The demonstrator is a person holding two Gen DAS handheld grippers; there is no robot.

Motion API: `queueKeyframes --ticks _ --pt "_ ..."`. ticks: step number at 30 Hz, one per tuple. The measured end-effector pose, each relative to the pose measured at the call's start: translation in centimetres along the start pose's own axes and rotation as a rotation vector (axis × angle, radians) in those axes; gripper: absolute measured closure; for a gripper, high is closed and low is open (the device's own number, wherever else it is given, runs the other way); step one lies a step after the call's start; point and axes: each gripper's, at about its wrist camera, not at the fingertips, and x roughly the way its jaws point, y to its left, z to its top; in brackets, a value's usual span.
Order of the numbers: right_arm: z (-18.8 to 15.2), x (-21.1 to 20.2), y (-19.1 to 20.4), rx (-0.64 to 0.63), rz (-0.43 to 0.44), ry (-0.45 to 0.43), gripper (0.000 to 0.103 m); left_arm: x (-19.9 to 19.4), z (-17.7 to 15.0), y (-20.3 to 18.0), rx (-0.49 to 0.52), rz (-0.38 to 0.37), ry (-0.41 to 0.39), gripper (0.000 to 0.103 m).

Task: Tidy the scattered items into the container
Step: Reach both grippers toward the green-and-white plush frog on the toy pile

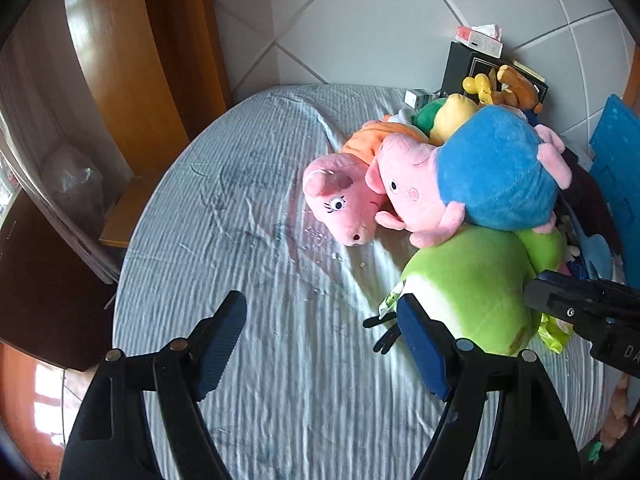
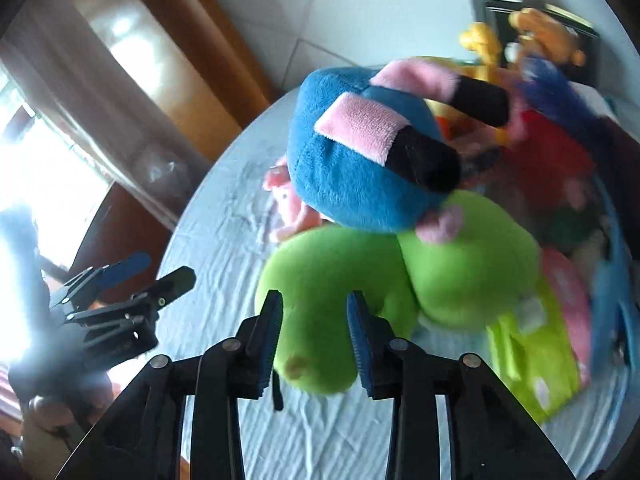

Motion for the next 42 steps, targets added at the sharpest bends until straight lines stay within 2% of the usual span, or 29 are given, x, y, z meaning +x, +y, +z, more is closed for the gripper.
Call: queueKeyframes --ticks 3,7,13,16,20,21,22,24,29,33,36,37,40,42 --pt "-1.9 -1.4 -2.8 0.025 -0.082 0.002 0.066 0.1 -1.0 -2.1 -0.023 -0.066 0.016 0.026" --pt "-3.6 -2.6 -6.3 0.060 -0.085 0.013 0.066 0.4 -1.6 -6.1 -0.015 -0.103 0.034 0.026" --pt "-4.6 -4.7 -9.4 0.052 -0.048 0.006 0.065 -0.2 -2.5 -11.0 -0.079 -0.099 0.036 0.026" --pt "-4.5 -5.2 -10.1 0.028 -0.025 0.008 0.065 1.2 -3.3 -12.9 -0.060 -0.045 0.059 0.025" --pt "-3.8 -3.7 -8.8 -0.001 0.007 0.022 0.064 3.5 -4.1 -12.1 -0.051 0.052 0.045 0.025" --pt "-3.8 -3.5 -8.3 -0.016 0.016 0.026 0.059 3.8 -4.1 -11.7 -0.053 0.064 0.042 0.025" --pt "-3.6 -3.3 -8.0 -0.033 0.021 0.027 0.046 3.9 -4.0 -11.4 -0.051 0.069 0.037 0.025" --pt "-2.9 -2.9 -7.4 -0.058 0.031 0.020 0.027 3.9 -3.6 -10.9 -0.032 0.076 0.028 0.025" --pt "-1.1 -1.1 -6.1 -0.071 0.019 0.003 0.027 4.0 -1.7 -10.9 0.025 0.067 0.013 0.024" --pt "0.0 0.9 -5.5 -0.068 -0.048 0.011 0.027 4.8 -1.1 -11.3 0.031 0.026 0.036 0.023" --pt "0.7 2.3 -6.2 -0.036 -0.099 0.001 0.027 5.9 -0.8 -11.6 0.040 0.034 0.045 0.023" --pt "1.0 2.8 -6.7 -0.015 -0.106 0.003 0.024 6.0 -0.6 -11.6 0.037 0.028 0.040 0.023" --pt "1.5 4.0 -8.1 0.041 -0.035 0.019 0.022 6.3 -0.1 -11.3 0.032 0.007 0.030 0.023" --pt "1.8 4.7 -8.0 0.020 -0.014 0.017 0.018 6.5 0.0 -11.0 0.031 0.001 0.037 0.023"
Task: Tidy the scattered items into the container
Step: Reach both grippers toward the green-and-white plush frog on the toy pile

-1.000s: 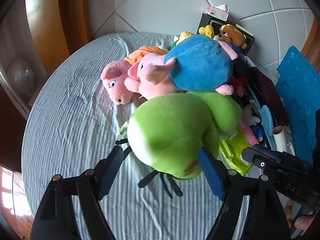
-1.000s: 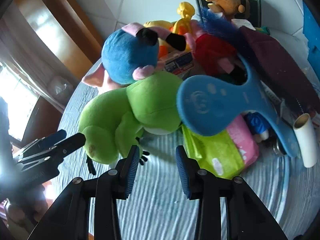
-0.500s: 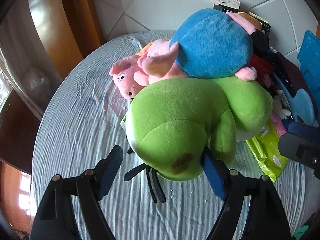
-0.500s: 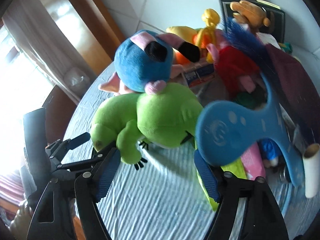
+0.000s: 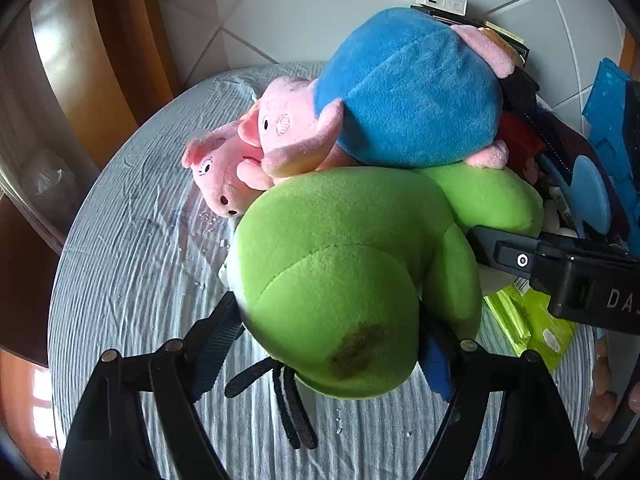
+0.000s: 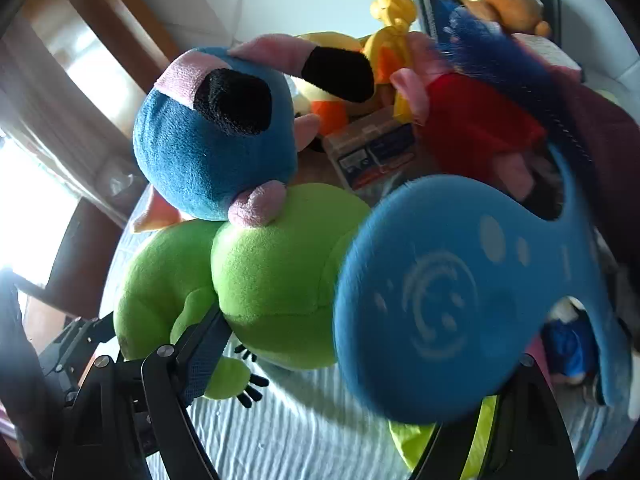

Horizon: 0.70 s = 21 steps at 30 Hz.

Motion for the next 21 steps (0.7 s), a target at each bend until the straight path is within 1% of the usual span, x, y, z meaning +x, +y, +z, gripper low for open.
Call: queueKeyframes --ticks 2,4,5,6,8,10,13,15,17,18,20,21 --pt "0.3 0.9 0.3 -0.024 0.008 -0.003 0.016 0.5 0.0 0.1 -0.008 0.006 0.020 0.020" --pt "0.3 1.6 0.3 -0.013 0.028 -0.005 0.017 1.5 -0.1 0.7 -0.035 -0.001 0.055 0.020" --pt "0.2 1.7 0.3 -0.002 0.038 -0.008 0.020 2.0 -0.3 0.9 -0.049 -0.009 0.068 0.026" --pt "0.1 1.5 0.5 -0.002 0.039 -0.013 0.028 2.3 -0.6 1.0 -0.058 -0.017 0.072 0.032" --pt "-0.3 0.6 1.2 -0.025 0.030 -0.025 0.031 1.8 -1.0 0.9 -0.052 -0.009 0.049 0.041" --pt "-1.0 -0.3 1.6 -0.043 0.023 -0.039 0.033 0.7 -1.3 0.4 -0.034 0.003 0.018 0.043" --pt "-1.8 -2.2 1.7 -0.043 0.042 -0.061 0.035 -1.2 -1.5 0.1 -0.032 0.009 -0.020 0.044" --pt "-2.1 -3.6 2.0 -0.060 0.050 -0.084 0.036 -2.8 -1.7 -0.3 -0.026 0.012 -0.061 0.045" --pt "-2.5 -5.5 2.4 -0.082 0.065 -0.115 0.039 -4.7 -1.6 -0.7 -0.020 0.029 -0.111 0.049" --pt "-2.6 -6.4 2.7 -0.095 0.071 -0.132 0.042 -5.8 -1.6 -0.9 -0.019 0.036 -0.137 0.050" --pt "-2.9 -7.5 3.1 -0.117 0.080 -0.146 0.051 -7.3 -1.2 -1.1 -0.013 0.030 -0.167 0.062" --pt "-2.9 -7.7 3.2 -0.119 0.077 -0.133 0.065 -7.8 -1.1 -1.4 -0.009 0.023 -0.161 0.062"
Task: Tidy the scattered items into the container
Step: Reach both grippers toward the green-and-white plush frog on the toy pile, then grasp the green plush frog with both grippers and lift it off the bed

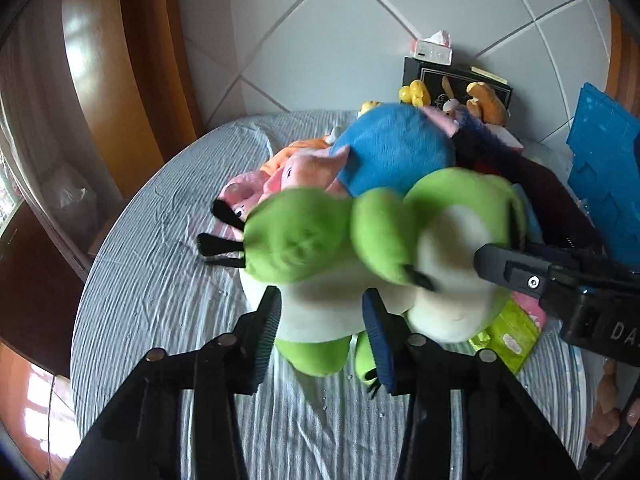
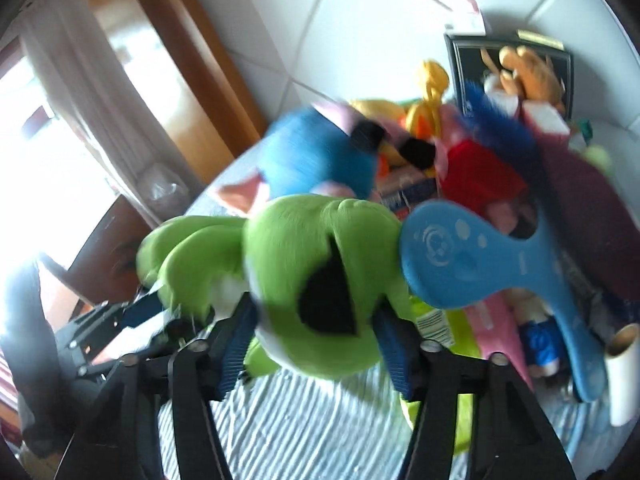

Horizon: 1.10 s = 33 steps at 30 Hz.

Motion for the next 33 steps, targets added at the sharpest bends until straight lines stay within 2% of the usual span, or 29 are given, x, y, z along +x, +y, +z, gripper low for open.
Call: queueKeyframes --ticks 1,4,5,6,7,8,10,11,12,13,14,21,23,28,30,32,33 --pt "-0.1 0.0 0.1 0.006 -0.013 0.019 0.077 -0.5 0.0 -0.4 -0.003 0.004 0.009 0.062" --pt "-1.6 -0.7 -0.8 0.050 -0.040 0.061 0.077 -0.6 -0.8 -0.3 -0.013 0.007 0.045 0.062" --pt "-2.4 -1.0 -1.2 0.066 -0.048 0.061 0.076 -0.4 -1.3 -0.1 -0.012 0.005 0.061 0.058" --pt "-2.6 -1.4 -1.6 0.078 -0.057 0.060 0.071 -0.1 -2.0 0.2 -0.009 0.002 0.078 0.054" --pt "-3.0 -1.7 -1.8 0.092 -0.072 0.055 0.065 0.1 -2.7 0.5 -0.007 -0.002 0.088 0.043" --pt "-3.7 -2.0 -2.0 0.112 -0.088 0.053 0.063 0.4 -3.3 0.8 -0.005 -0.008 0.096 0.038" --pt "-4.8 -2.6 -1.9 0.144 -0.093 0.066 0.059 0.5 -4.1 1.4 -0.009 -0.029 0.098 0.036" --pt "-4.9 -2.4 -2.0 0.139 -0.100 0.076 0.056 0.5 -4.4 1.6 -0.013 -0.037 0.091 0.032" --pt "-5.0 -2.3 -1.9 0.129 -0.117 0.078 0.048 0.4 -4.6 1.7 -0.019 -0.038 0.090 0.030" --pt "-5.2 -2.3 -2.0 0.132 -0.128 0.072 0.037 0.5 -4.7 2.0 -0.025 -0.045 0.095 0.029" --pt "-5.3 -2.3 -2.1 0.145 -0.128 0.063 0.033 0.8 -4.7 2.1 -0.026 -0.055 0.104 0.029" --pt "-4.8 -0.5 -1.5 0.170 -0.109 0.053 0.031 1.8 -3.7 2.9 0.011 -0.033 0.103 0.029" --pt "-4.7 0.3 -1.4 0.182 -0.118 0.053 0.027 2.5 -3.3 2.9 0.018 -0.043 0.107 0.029" --pt "-4.1 3.1 -0.9 0.217 -0.163 0.073 0.024 6.2 -2.3 3.0 0.054 -0.102 0.148 0.029" --pt "-3.8 4.6 -0.9 0.248 -0.195 0.076 0.022 8.5 -2.1 3.0 0.069 -0.129 0.198 0.029" --pt "-3.7 6.4 -1.0 0.266 -0.233 0.084 0.015 10.4 -2.2 2.9 0.084 -0.176 0.250 0.029" --pt "-3.7 7.2 -0.9 0.261 -0.267 0.084 0.014 10.9 -2.3 2.9 0.097 -0.190 0.247 0.029"
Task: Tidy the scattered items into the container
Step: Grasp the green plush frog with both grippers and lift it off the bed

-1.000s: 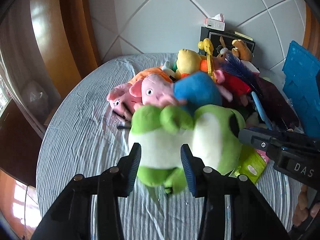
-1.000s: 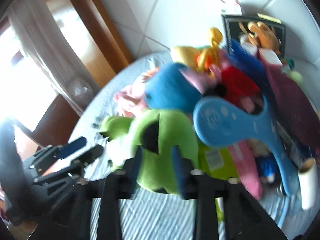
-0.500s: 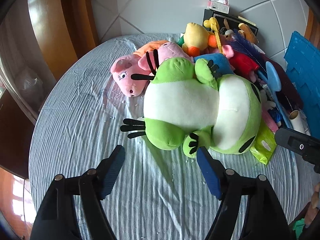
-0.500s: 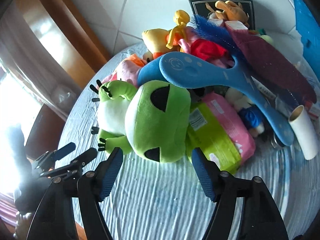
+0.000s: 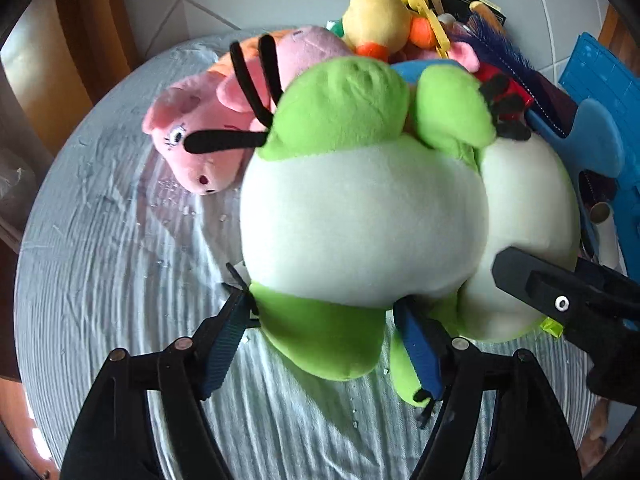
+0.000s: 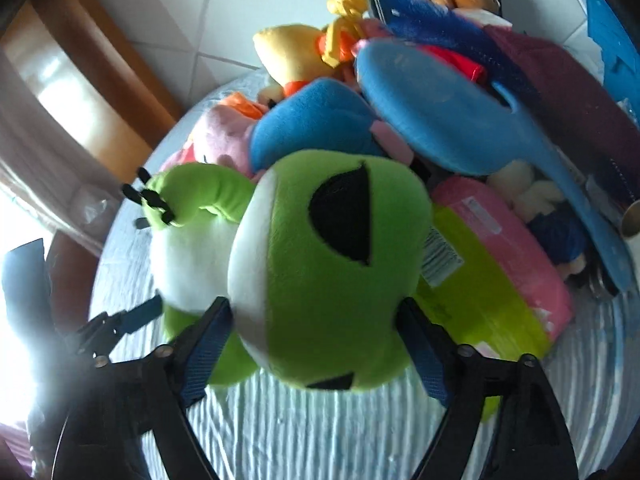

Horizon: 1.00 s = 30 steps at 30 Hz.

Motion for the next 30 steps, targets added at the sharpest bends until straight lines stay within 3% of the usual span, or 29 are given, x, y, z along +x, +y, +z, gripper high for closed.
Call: queueKeyframes --ticks 3,7,10,17,24,30 --pt "-0.1 1.1 0.1 0.020 -0.031 -0.005 0.022 0.2 -0.1 0.1 0.044 -0.022 -0.044 0.031" --pt "-0.3 -0.2 1.2 -0.015 -0.057 -0.034 0.035 -0.6 -0.1 0.1 0.063 -0.050 -0.079 0.043" --pt "-0.2 -1.5 1.5 -0.015 -0.049 -0.060 0.036 -1.9 0.2 -0.1 0.071 -0.061 -0.108 0.045" --pt "1.0 -8.9 2.7 -0.044 -0.001 -0.222 0.036 -9.5 1.9 -2.1 0.106 -0.034 -0.284 0.045" --pt "2.7 -18.5 0.9 -0.078 0.016 -0.396 0.036 -17.7 2.9 -8.0 0.147 -0.022 -0.476 0.045" --pt "3.0 -28.1 -4.7 -0.131 -0.024 -0.529 0.036 -23.2 2.6 -17.4 0.164 -0.047 -0.612 0.045"
